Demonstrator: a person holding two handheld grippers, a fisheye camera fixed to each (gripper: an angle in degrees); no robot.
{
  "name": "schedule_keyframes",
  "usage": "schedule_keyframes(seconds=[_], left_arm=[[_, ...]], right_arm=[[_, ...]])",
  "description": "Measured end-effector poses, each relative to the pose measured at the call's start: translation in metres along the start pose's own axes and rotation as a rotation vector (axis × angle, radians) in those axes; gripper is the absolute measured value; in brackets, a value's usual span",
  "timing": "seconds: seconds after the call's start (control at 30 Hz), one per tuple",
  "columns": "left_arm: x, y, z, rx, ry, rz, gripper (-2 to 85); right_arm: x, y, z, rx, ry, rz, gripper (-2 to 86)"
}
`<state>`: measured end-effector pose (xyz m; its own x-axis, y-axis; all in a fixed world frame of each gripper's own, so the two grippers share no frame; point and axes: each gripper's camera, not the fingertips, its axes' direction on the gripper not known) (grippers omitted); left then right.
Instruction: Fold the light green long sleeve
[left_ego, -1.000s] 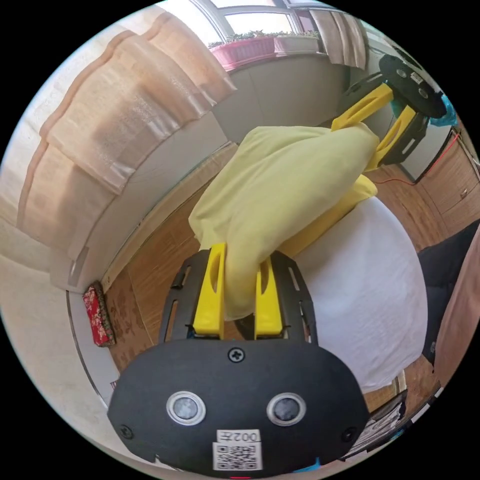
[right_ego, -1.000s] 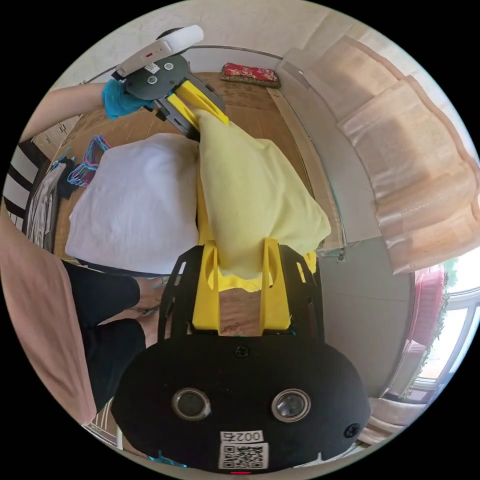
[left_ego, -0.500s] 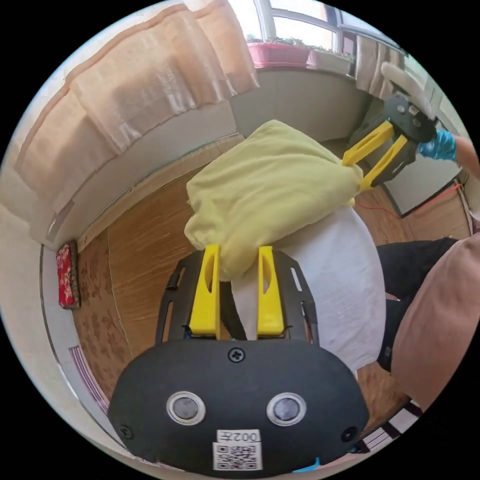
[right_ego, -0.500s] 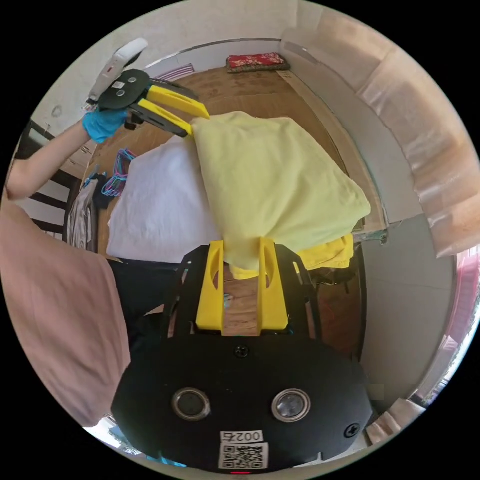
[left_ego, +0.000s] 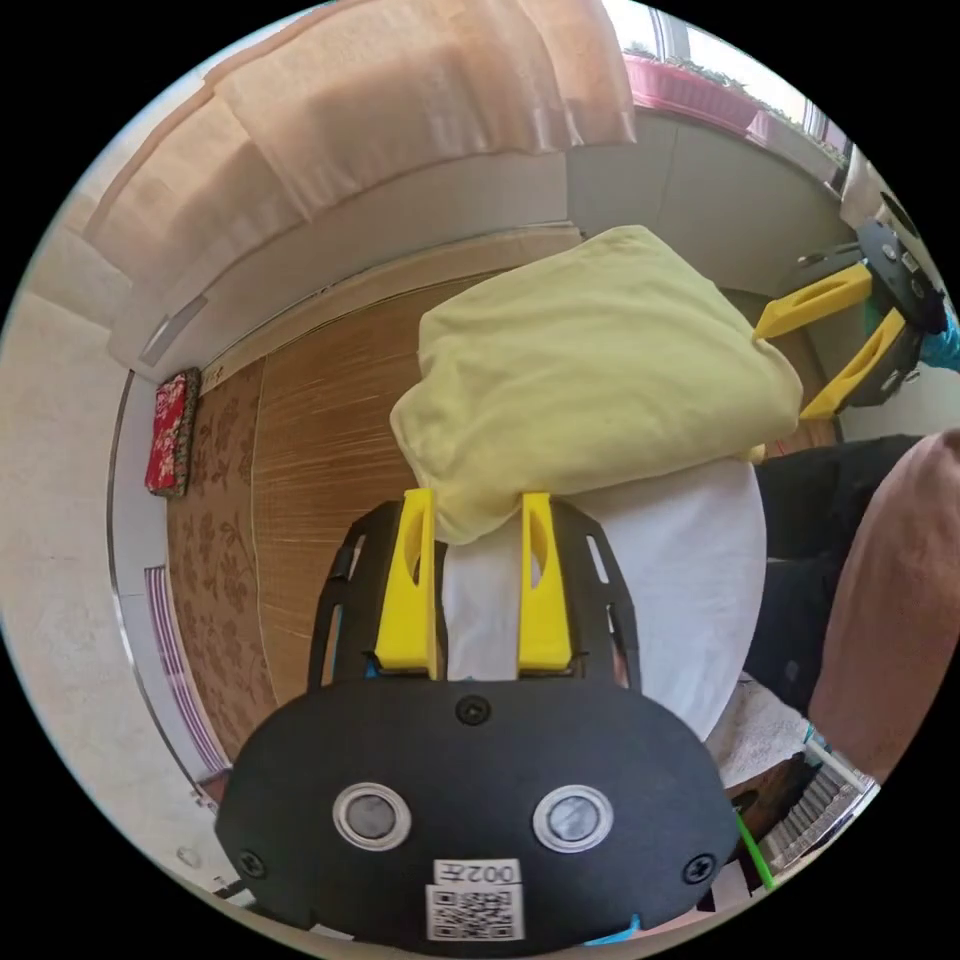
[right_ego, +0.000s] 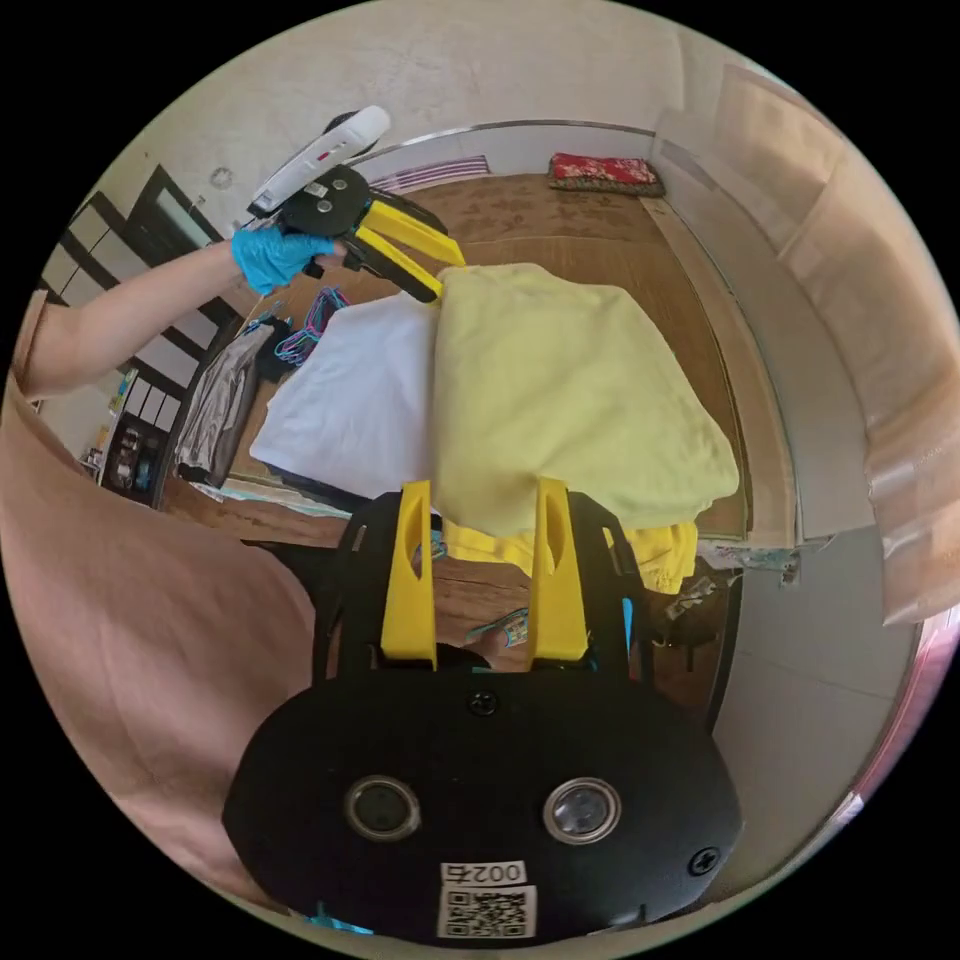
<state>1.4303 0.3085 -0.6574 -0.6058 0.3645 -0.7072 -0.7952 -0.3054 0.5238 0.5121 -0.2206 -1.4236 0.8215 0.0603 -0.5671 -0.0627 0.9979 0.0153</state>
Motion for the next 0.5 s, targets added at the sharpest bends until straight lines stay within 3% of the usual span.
schedule_keyframes(seconds=[0.23, 0.33, 0.5], left_arm=[[0.016, -0.01, -0.004, -0.113, -0.066, 0.067, 12.1], [0.017, -0.009, -0.002, -0.082, -0.062, 0.067, 12.0], [0.037, -0.006, 0.011, -0.044, -0.108, 0.239, 10.7]], right_arm=[[-0.018, 0.003, 0.003, 0.024, 0.011, -0.016, 15.5], [-0.022, 0.005, 0.0, 0.036, 0.03, 0.04, 15.4], [-0.045, 0.008, -0.002, 0.038, 0.087, 0.108, 14.9]])
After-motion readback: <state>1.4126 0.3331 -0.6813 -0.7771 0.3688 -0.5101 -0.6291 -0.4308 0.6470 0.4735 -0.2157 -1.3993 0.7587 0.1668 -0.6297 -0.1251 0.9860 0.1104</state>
